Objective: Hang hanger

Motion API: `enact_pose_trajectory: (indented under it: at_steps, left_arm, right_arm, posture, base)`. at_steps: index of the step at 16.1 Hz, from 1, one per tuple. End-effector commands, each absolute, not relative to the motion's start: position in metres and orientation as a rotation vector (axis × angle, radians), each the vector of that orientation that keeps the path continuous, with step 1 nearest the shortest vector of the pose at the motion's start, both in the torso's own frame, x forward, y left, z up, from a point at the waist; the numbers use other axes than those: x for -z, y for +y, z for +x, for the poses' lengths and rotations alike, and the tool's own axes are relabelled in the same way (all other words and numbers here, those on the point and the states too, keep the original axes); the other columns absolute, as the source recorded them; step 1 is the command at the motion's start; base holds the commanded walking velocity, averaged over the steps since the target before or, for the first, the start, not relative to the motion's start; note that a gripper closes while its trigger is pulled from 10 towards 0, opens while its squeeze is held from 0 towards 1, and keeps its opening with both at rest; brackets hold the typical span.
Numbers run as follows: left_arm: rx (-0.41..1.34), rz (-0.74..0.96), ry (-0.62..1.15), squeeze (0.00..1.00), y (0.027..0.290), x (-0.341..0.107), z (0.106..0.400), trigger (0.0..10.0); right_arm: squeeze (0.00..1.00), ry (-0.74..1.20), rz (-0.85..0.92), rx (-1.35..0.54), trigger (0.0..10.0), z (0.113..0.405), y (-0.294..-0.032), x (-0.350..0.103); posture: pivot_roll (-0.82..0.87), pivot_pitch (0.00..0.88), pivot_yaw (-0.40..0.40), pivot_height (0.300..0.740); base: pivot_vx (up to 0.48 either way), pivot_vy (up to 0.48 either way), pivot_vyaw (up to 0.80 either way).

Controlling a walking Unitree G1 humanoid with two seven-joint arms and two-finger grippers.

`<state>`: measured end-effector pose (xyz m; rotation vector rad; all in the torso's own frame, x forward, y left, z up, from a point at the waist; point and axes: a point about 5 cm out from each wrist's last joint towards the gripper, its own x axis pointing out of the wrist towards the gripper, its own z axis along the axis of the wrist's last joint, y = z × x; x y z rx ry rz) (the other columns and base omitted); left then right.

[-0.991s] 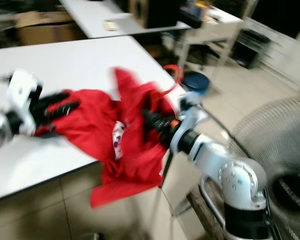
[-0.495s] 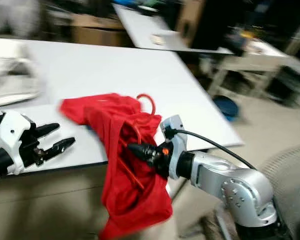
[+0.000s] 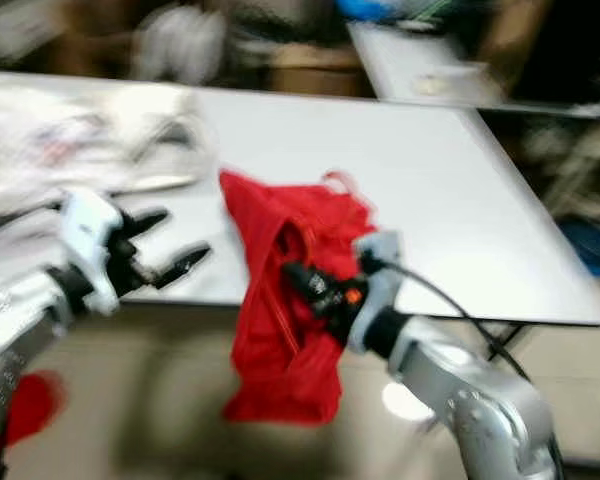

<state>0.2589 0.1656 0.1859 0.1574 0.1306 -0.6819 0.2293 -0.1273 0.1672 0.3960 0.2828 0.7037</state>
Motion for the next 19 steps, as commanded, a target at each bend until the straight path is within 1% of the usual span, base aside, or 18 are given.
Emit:
enact_pose_trajectory:
  at_steps: [1, 4, 5, 7, 8, 11, 14, 16, 19]
  left_arm:
    - [0.692, 0.151, 0.120, 0.00, 0.164, -0.189, 0.260, 10.0]
    - [0.668, 0.116, 0.122, 0.00, 0.164, -0.185, 0.261, 10.0]
    - [0.644, 0.079, 0.120, 0.00, 0.164, -0.183, 0.261, 10.0]
    - [0.601, 0.050, 0.145, 0.00, 0.165, -0.178, 0.260, 10.0]
    - [0.611, 0.070, 0.154, 0.00, 0.165, -0.177, 0.256, 10.0]
    - [0.614, 0.067, 0.173, 0.00, 0.163, -0.173, 0.250, 10.0]
    - [0.627, 0.058, 0.192, 0.00, 0.163, -0.174, 0.248, 10.0]
    - [0.633, 0.101, 0.169, 0.00, 0.165, -0.176, 0.251, 10.0]
    - [0.517, 0.125, 0.176, 0.00, 0.181, -0.174, 0.257, 10.0]
  right_arm:
    - [0.00, 0.213, 0.377, -0.656, 10.0, 0.231, -0.133, -0.176]
    - [0.00, 0.196, 0.365, -0.640, 10.0, 0.231, -0.136, -0.177]
    - [0.00, 0.195, 0.351, -0.643, 10.0, 0.231, -0.135, -0.176]
    - [0.00, 0.168, 0.275, -0.603, 10.0, 0.235, -0.134, -0.174]
    - [0.00, 0.175, 0.320, -0.616, 10.0, 0.237, -0.131, -0.175]
    - [0.00, 0.199, 0.317, -0.625, 10.0, 0.241, -0.127, -0.165]
    - [0.00, 0.223, 0.335, -0.598, 10.0, 0.241, -0.128, -0.157]
    - [0.00, 0.224, 0.339, -0.608, 10.0, 0.239, -0.127, -0.157]
    - [0.00, 0.206, 0.301, -0.617, 10.0, 0.239, -0.128, -0.156]
  posture:
    - [-0.14, 0.000, 0.024, 0.740]
    - [-0.13, 0.000, 0.016, 0.740]
    - [-0.12, 0.000, 0.011, 0.740]
    - [-0.11, 0.000, -0.013, 0.740]
    - [-0.10, 0.000, -0.040, 0.740]
    - [-0.08, 0.000, -0.053, 0.740]
    - [-0.08, 0.000, -0.042, 0.740]
    - [-0.09, 0.000, -0.030, 0.740]
    - [-0.09, 0.000, -0.026, 0.740]
  base:
    - [0.000, 0.000, 0.80]
    - [0.000, 0.000, 0.80]
    - [0.000, 0.000, 0.80]
    - [0.000, 0.000, 0.80]
    - [0.000, 0.000, 0.80]
    - [0.000, 0.000, 0.80]
    - [0.000, 0.000, 0.80]
    - [0.000, 0.000, 0.80]
    - [0.000, 0.000, 0.80]
